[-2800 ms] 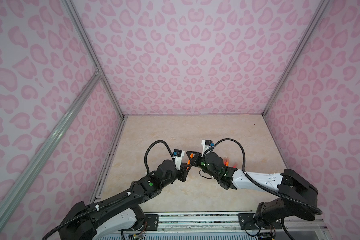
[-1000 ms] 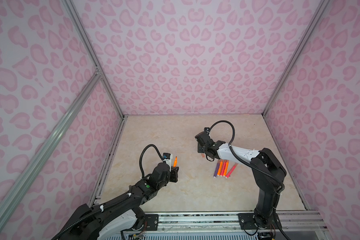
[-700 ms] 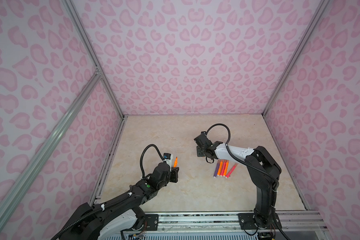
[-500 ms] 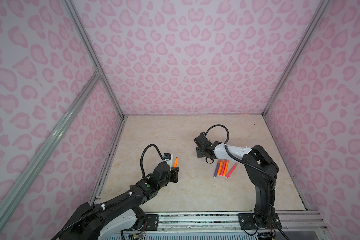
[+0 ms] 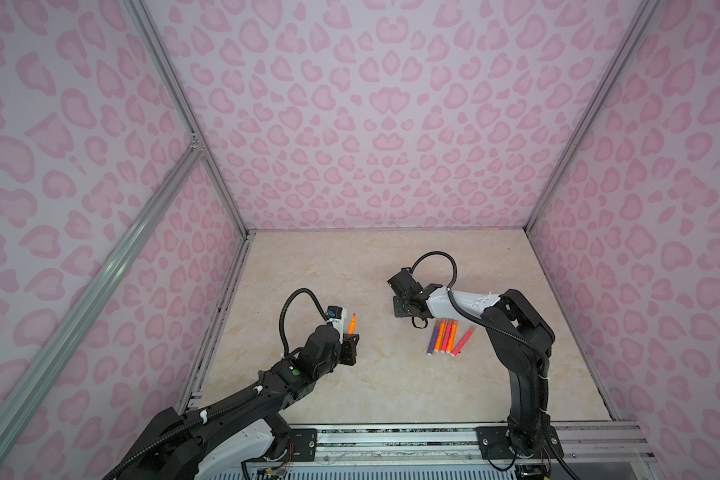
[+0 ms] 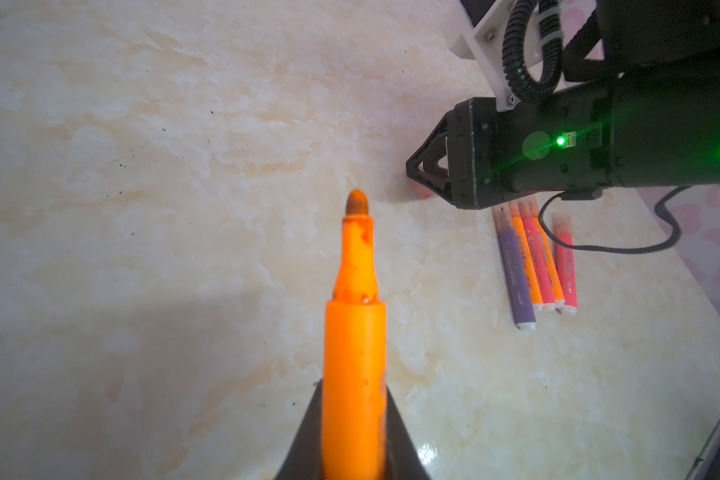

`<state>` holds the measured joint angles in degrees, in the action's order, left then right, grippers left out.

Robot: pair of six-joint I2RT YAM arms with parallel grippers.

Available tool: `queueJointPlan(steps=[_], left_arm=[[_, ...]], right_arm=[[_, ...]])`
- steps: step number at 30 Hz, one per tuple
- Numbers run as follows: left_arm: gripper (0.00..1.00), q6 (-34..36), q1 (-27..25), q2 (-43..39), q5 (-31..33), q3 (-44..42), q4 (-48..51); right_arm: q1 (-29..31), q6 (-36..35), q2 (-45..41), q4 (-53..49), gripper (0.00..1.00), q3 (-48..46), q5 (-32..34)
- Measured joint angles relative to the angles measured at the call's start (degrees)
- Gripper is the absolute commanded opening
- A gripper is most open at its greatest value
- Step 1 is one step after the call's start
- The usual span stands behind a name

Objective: Insert the pens into the pen caps
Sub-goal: 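Move the right gripper to the loose pink cap and grasp it, then bring the held pink cap over the orange marker tip in the left gripper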

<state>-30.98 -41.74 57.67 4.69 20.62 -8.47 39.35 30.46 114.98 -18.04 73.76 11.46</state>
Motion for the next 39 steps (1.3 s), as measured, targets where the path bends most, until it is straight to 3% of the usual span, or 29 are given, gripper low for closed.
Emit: queueJointPlan(steps=[21,31,39], left_arm=[[0.03,0.0,0.0,-0.2,-1.5,0.3,-0.1],[0.03,0.7,-2.7,-2.1,-4.7,0.2,-2.4],[0.03,1.8,-9.7,-5.8,-4.9,-0.2,-6.5]], right_arm=[[0.4,1.7,-0.6,1.8,0.14,-1.7,-1.0],[0.5,7.7,-20.1,7.2,0.06,-13.7,-3.0],[4.2,16.9,-38.2,25.2,0.03,-29.2,-7.7]])
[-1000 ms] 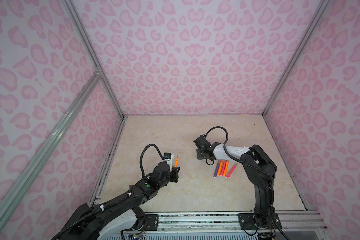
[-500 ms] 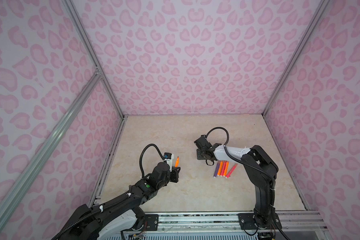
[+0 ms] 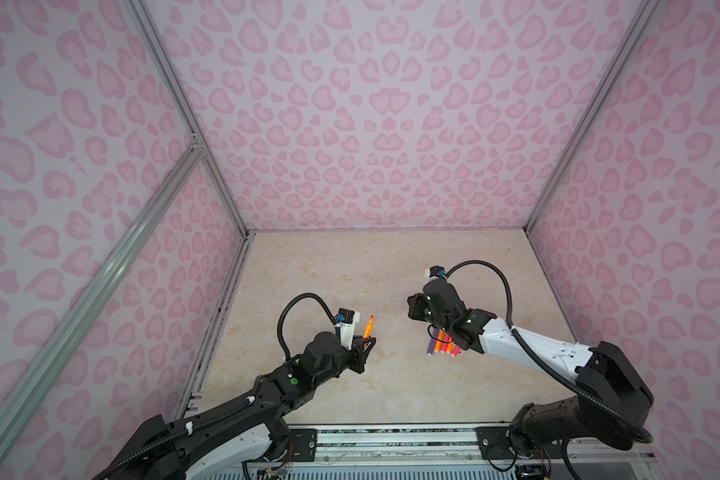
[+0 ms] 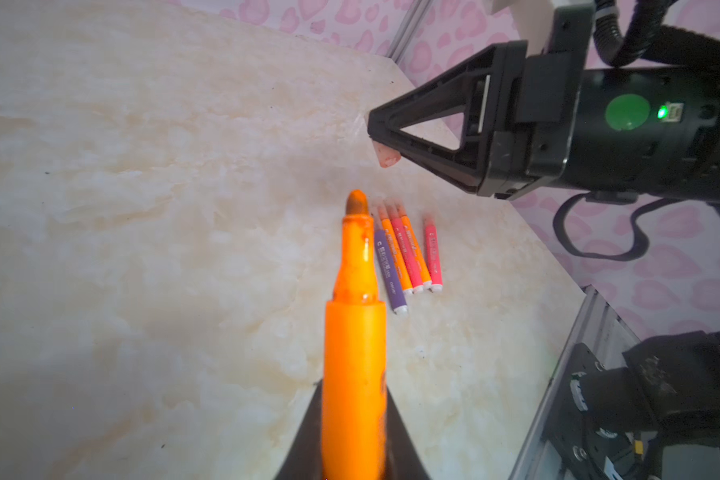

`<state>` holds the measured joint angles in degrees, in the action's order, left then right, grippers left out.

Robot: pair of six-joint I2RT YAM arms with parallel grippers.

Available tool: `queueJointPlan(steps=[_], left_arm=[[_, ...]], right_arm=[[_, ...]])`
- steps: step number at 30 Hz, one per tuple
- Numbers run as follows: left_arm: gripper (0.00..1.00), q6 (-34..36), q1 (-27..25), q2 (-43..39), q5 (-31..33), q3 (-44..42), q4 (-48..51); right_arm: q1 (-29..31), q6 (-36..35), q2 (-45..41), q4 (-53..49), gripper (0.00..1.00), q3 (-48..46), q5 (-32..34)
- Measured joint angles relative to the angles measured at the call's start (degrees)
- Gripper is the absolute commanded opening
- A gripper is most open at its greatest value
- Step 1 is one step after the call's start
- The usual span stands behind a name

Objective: Insert the pens into the pen caps
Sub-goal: 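Bring the held pink cap over the orange marker tip in the left gripper, then lower the pink cap onto the orange marker tip with the right gripper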

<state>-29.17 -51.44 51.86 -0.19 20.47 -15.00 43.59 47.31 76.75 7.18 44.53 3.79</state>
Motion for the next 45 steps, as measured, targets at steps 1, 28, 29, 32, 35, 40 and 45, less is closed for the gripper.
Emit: queueJointPlan(steps=[1,28,29,32,35,40,45], left_arm=[[0.03,0.4,-1.0,-0.1,0.0,0.0,-0.6],[0.03,0.8,-6.1,-1.9,3.3,0.4,-6.1],[0.03,0.8,-6.1,-1.9,3.3,0.5,-6.1],[0.03,0.8,-6.1,-1.9,3.4,0.5,-6.1],[0.03,0.8,-6.1,-1.9,3.5,0.5,-6.1],[0.03,0.8,-6.1,-1.9,3.7,0.6,-6.1],[0.03,0.8,-6.1,-1.6,4.6,1.3,-6.1]], right_arm=[[1.2,1.2,-1.9,3.1,0.02,-1.7,-0.4],[16.4,7.0,-7.4,26.0,0.0,-7.1,8.2],[16.5,7.0,-7.4,26.2,0.0,-7.2,8.2],[16.7,7.0,-7.1,26.2,0.0,-7.5,8.4],[16.9,7.0,-6.8,26.2,0.0,-7.5,8.6],[17.5,7.0,-6.5,26.5,0.0,-7.8,8.6],[18.3,7.1,-6.3,28.4,0.0,-8.7,8.8]])
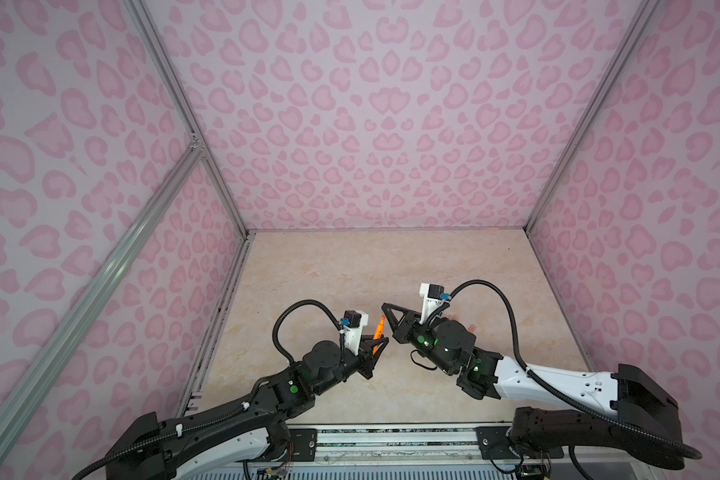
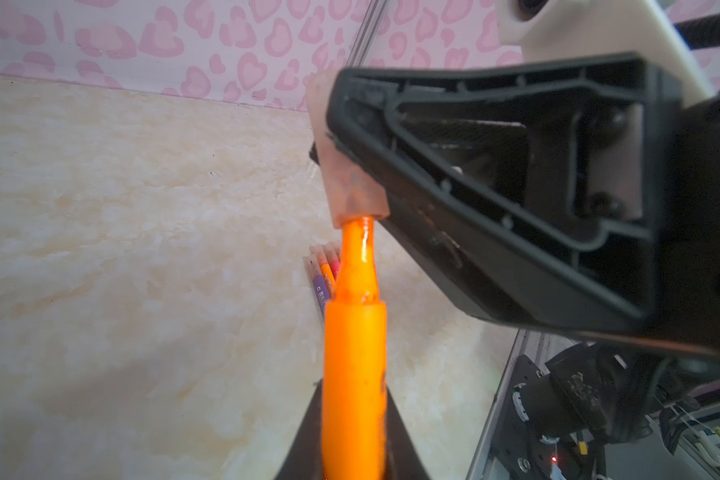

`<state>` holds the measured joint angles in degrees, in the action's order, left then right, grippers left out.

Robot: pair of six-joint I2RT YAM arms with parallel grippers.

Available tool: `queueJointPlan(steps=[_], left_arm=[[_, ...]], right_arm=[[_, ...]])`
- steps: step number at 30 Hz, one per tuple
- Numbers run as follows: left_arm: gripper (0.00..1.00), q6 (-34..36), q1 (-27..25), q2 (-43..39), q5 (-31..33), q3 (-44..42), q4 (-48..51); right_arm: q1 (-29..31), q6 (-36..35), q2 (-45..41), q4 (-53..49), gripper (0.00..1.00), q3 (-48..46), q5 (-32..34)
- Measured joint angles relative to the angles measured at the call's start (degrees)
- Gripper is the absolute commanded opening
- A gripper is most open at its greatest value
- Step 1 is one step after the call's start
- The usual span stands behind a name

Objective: Insert the pens into the pen caps
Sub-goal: 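Lower the pink cap onto the orange marker tip with the right gripper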

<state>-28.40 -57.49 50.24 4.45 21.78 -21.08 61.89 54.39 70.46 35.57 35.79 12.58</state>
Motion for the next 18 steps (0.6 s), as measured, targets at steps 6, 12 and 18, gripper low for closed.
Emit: queueJointPlan(steps=[6,12,18], left_arm=[[0.03,-0.1,-0.1,1.9,0.5,2.1,1.0],[0.03,-0.5,0.1,3.0,1.0,4.4,2.4],[0.03,-0.5,0.4,3.3,0.0,5.8,4.9]], right_arm=[[0.8,0.0,0.3,3.5,0.0,-1.5,1.6],[2.0,-0.6,-0.1,5.7,0.0,-2.5,4.4],[4.1,-0.5,-0.1,7.9,0.0,-3.7,8.7]])
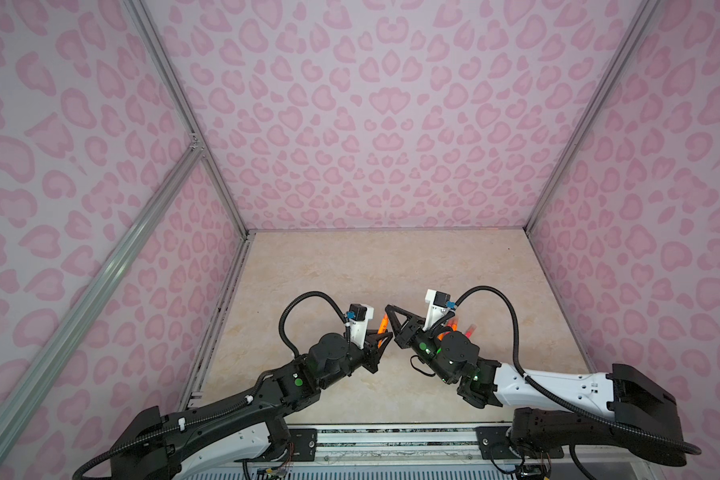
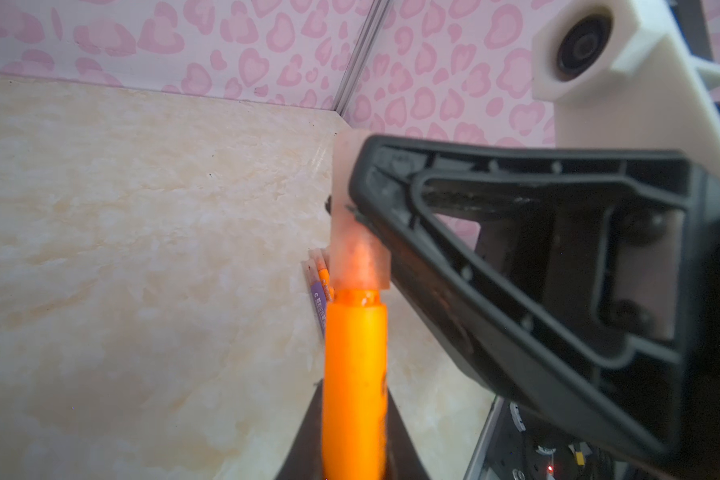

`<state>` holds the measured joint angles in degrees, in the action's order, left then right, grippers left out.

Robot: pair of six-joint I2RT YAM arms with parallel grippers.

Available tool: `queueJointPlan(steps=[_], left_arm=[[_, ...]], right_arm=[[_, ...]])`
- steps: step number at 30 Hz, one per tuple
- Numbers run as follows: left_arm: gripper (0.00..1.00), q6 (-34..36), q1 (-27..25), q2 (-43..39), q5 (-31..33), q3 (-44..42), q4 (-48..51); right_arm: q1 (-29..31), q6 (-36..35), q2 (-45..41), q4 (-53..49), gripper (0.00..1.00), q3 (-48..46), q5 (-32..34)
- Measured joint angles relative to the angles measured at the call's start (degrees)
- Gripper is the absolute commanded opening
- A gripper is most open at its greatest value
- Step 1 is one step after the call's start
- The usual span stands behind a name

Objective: Insert the pens into the pen caps
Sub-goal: 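Lower the pink cap onto the orange marker tip with the right gripper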

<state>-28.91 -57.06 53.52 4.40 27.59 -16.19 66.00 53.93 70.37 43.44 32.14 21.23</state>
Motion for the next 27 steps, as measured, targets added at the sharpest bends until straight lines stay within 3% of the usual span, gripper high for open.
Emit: queueJointPlan(steps=[7,12,17,23,27], left_arm=[[0.03,0.4,0.0,0.3,-0.7,0.9,0.5],[0.03,1.7,0.0,0.3,-0.9,1.0,0.5],[0.03,1.7,0.7,0.3,4.1,1.1,-0.7],[0.03,3.7,0.7,0.2,3.6,0.3,-1.8],[0.03,5.2,0.5,-0.2,0.8,0.3,-2.0]], right_arm=[[1.4,0.7,-0.8,-1.6,0.01,0.6,3.5],[1.5,0.9,-2.9,-7.1,0.25,2.2,3.9],[-0.2,-1.2,-9.8,-16.0,0.44,3.9,2.4],[-4.1,-6.4,-14.7,-23.7,0.56,8.2,1.6],[-7.2,-8.6,-13.4,-27.3,0.55,11.0,0.5]])
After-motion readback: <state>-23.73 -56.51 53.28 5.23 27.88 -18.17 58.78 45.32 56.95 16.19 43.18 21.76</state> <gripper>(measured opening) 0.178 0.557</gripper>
